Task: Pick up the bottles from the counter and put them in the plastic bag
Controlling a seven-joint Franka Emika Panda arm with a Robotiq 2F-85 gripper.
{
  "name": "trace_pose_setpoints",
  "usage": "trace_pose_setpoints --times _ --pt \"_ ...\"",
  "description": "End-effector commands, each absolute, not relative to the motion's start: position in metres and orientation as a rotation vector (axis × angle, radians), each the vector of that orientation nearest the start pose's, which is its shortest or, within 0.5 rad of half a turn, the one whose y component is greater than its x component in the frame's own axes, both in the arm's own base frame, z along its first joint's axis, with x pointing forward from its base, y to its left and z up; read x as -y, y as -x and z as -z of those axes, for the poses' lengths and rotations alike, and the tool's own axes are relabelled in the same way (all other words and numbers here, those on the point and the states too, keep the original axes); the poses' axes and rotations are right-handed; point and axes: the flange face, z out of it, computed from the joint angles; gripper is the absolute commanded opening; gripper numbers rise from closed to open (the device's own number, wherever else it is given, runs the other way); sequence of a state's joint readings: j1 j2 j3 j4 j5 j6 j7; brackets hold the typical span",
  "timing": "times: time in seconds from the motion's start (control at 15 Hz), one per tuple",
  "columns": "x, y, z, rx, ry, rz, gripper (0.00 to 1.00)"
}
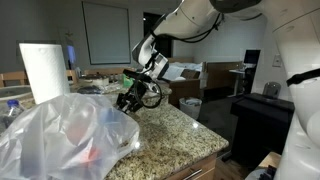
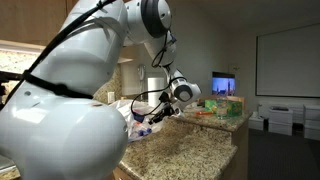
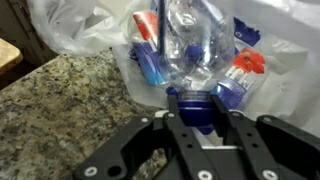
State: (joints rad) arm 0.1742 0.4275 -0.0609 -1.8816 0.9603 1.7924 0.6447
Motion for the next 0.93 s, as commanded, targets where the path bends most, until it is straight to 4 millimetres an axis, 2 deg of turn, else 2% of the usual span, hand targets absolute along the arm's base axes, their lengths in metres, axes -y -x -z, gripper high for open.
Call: trace_pose_setpoints --times 0.0,0.13,0.27,0.53,0.87 --pt "-0.128 -0.566 -0.296 -1.347 2.167 -0.837 0.11" --pt "-0.127 -0.56 -0.293 -1.424 2.199 -0.815 0.11" --pt "-0.137 -0.553 -0.29 -1.453 2.221 -0.834 0.1" --pt "-0.17 -0.544 -0.29 -1.431 2.238 -0.909 0.1" --pt "-0.216 -0.547 -0.296 -1.351 2.276 -0.927 0.1"
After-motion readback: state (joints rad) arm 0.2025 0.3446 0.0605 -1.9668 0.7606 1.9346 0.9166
